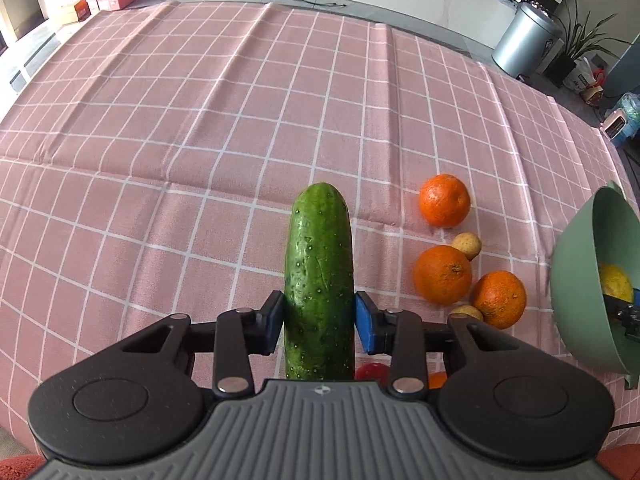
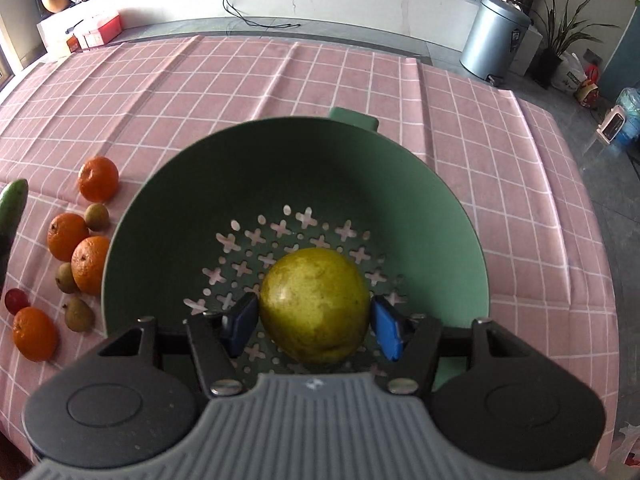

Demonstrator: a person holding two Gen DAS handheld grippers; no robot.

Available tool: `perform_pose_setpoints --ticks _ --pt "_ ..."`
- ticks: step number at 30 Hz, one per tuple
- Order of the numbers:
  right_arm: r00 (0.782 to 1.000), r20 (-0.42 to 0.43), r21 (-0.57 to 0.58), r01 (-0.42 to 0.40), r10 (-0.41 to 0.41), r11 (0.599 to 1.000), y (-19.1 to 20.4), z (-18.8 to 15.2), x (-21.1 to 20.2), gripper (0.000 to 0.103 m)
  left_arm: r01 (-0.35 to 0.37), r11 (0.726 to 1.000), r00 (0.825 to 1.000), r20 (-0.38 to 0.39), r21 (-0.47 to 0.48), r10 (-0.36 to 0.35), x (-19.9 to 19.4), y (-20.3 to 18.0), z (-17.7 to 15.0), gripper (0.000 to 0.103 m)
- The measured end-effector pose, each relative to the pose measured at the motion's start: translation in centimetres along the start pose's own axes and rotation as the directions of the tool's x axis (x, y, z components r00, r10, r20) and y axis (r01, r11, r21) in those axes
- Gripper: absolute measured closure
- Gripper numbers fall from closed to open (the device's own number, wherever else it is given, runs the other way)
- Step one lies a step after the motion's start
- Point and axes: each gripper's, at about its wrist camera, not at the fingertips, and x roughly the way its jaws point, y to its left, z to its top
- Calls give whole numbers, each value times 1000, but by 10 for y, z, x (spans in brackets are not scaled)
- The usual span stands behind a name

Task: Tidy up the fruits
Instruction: 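Carry the pomelo into the green colander with the right gripper while the left gripper grasps the cucumber, then lower the cucumber into the colander and open the left gripper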

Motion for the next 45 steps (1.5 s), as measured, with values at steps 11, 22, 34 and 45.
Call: perform_pose_setpoints --ticks 11,22,34,45 --pt "998 18 -45 57 -56 997 8 -10 -10 37 115 986 987 101 120 -127 -66 -63 16 61" --pt "992 122 -9 -11 12 1000 -7 -27 -47 30 294 930 946 69 221 -316 -69 -167 27 61" --pt "986 158 28 -53 48 998 -22 -35 -47 30 349 913 936 -25 212 -352 -6 -217 29 61" --pt "990 137 10 -48 46 999 -18 -35 -32 28 288 926 958 -79 244 -277 25 -226 22 61"
